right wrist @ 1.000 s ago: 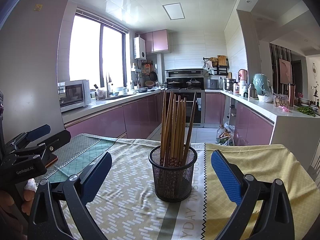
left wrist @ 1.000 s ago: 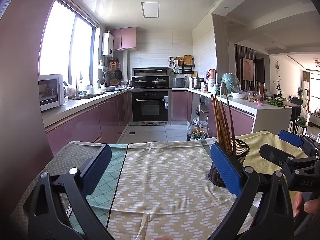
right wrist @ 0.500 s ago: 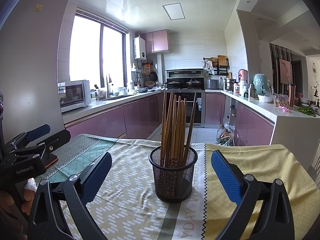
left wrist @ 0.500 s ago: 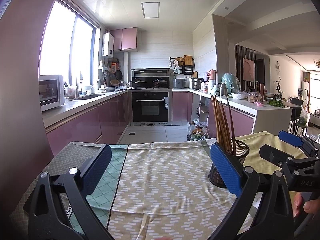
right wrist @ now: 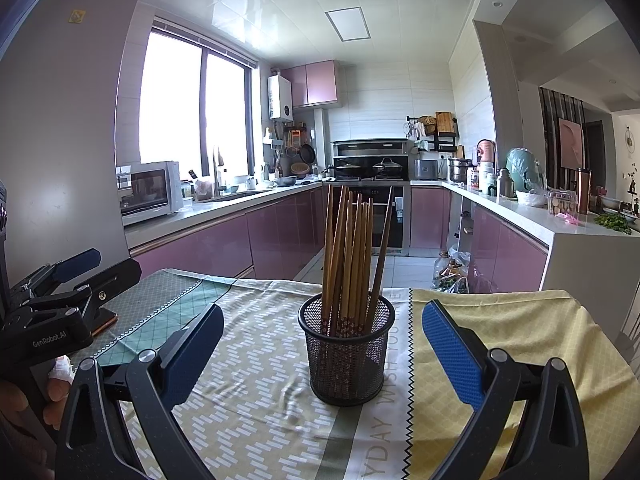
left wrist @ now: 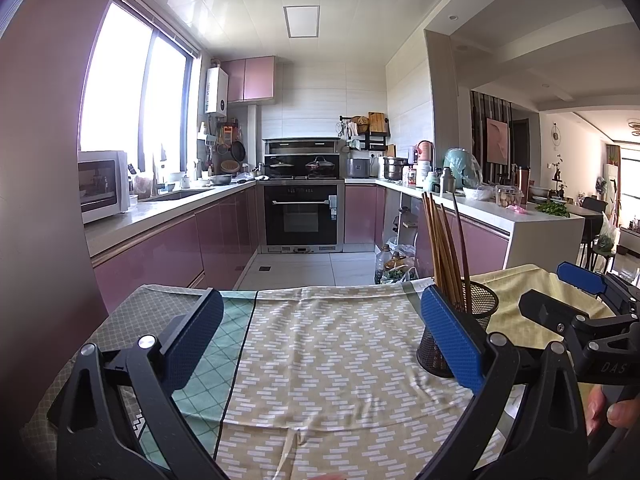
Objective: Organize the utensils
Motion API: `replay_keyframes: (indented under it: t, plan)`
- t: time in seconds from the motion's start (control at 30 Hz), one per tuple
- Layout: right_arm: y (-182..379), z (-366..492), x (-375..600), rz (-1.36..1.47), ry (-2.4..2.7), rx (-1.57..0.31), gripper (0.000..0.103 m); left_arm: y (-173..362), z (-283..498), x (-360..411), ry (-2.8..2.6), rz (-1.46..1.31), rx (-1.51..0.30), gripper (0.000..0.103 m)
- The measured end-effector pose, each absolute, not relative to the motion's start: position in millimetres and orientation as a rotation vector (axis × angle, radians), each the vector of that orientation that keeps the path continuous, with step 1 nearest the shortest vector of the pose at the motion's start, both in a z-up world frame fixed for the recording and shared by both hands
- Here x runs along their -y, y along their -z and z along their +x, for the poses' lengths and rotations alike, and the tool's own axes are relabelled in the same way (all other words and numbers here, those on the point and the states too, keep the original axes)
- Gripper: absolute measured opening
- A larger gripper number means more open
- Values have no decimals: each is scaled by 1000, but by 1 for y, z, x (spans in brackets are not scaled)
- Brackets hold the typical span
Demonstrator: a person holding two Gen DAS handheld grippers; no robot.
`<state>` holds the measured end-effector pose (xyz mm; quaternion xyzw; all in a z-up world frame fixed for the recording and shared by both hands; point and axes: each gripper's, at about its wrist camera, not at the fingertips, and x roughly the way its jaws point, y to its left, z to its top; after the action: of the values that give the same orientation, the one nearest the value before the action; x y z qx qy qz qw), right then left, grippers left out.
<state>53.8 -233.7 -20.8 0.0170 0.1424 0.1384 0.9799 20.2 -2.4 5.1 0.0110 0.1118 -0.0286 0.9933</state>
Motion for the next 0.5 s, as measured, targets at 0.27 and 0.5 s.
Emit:
replay_keyframes:
  t: [0.27, 0.5]
  plan:
    - [21, 53, 234, 35, -279, -287, 96, -5, 20, 3, 57, 21, -224, 97]
    - [21, 53, 233, 36, -277, -286, 96, -4, 20, 3, 57, 22, -225, 97]
